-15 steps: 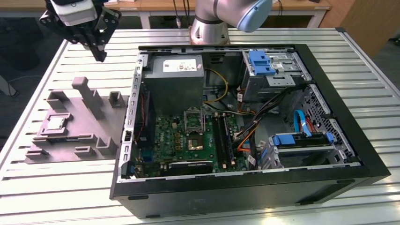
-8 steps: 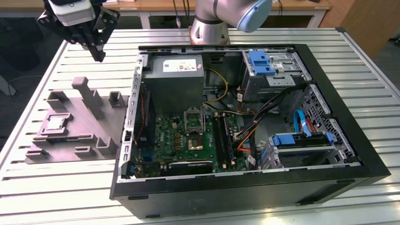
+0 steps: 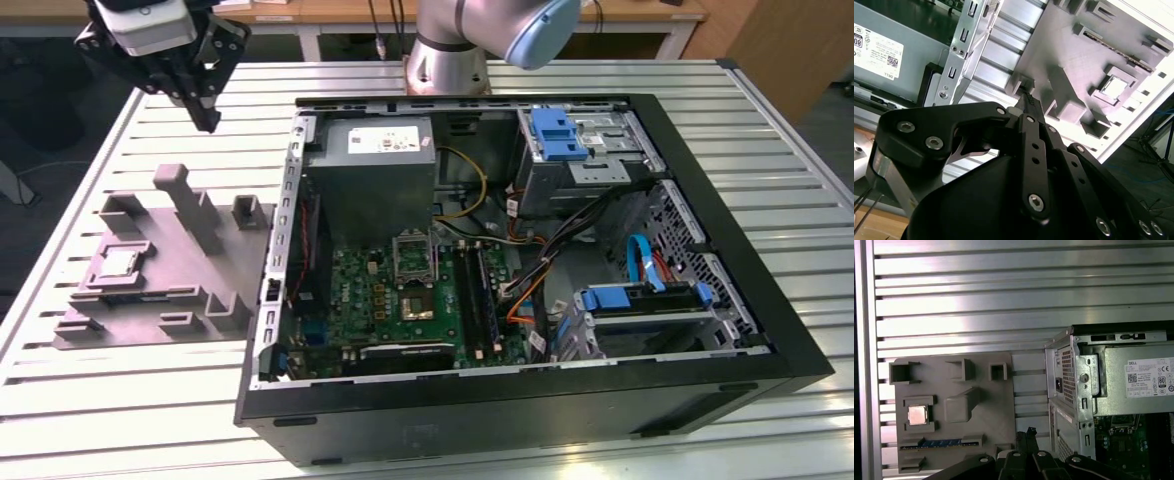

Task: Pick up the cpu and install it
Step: 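Reach for the cpu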

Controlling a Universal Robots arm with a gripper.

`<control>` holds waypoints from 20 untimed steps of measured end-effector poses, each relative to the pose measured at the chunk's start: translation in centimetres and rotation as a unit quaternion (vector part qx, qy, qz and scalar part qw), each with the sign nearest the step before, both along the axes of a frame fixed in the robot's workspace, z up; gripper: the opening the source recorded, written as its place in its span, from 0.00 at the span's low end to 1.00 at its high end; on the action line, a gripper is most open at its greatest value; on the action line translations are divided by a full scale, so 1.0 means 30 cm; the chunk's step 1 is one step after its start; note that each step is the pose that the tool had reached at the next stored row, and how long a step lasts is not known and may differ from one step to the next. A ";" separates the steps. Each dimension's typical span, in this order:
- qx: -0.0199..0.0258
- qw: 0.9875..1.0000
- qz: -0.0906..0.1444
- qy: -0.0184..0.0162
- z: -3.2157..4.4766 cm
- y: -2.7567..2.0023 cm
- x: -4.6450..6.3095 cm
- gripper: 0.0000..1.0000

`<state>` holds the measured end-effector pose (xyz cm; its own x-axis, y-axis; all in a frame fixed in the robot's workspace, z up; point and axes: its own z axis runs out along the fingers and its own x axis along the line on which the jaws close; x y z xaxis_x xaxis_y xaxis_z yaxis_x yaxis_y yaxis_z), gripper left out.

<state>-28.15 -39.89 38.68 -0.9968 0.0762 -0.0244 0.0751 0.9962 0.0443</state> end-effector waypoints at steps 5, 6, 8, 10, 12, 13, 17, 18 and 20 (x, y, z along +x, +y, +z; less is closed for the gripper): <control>0.000 1.000 0.000 0.000 0.000 0.000 -0.003 0.11; 0.000 1.000 0.000 0.000 0.000 0.000 -0.004 0.11; 0.000 1.000 0.000 0.000 0.000 0.000 -0.008 0.11; 0.000 1.000 0.000 0.000 0.000 0.000 -0.013 0.11; 0.000 1.000 0.000 0.000 0.000 0.000 -0.014 0.11; 0.000 1.000 0.000 0.000 0.000 0.000 -0.016 0.11; 0.000 1.000 0.000 0.000 0.000 0.000 -0.021 0.11; 0.000 1.000 0.000 0.000 0.000 0.000 -0.023 0.11; 0.000 1.000 0.000 0.000 0.000 0.000 -0.028 0.11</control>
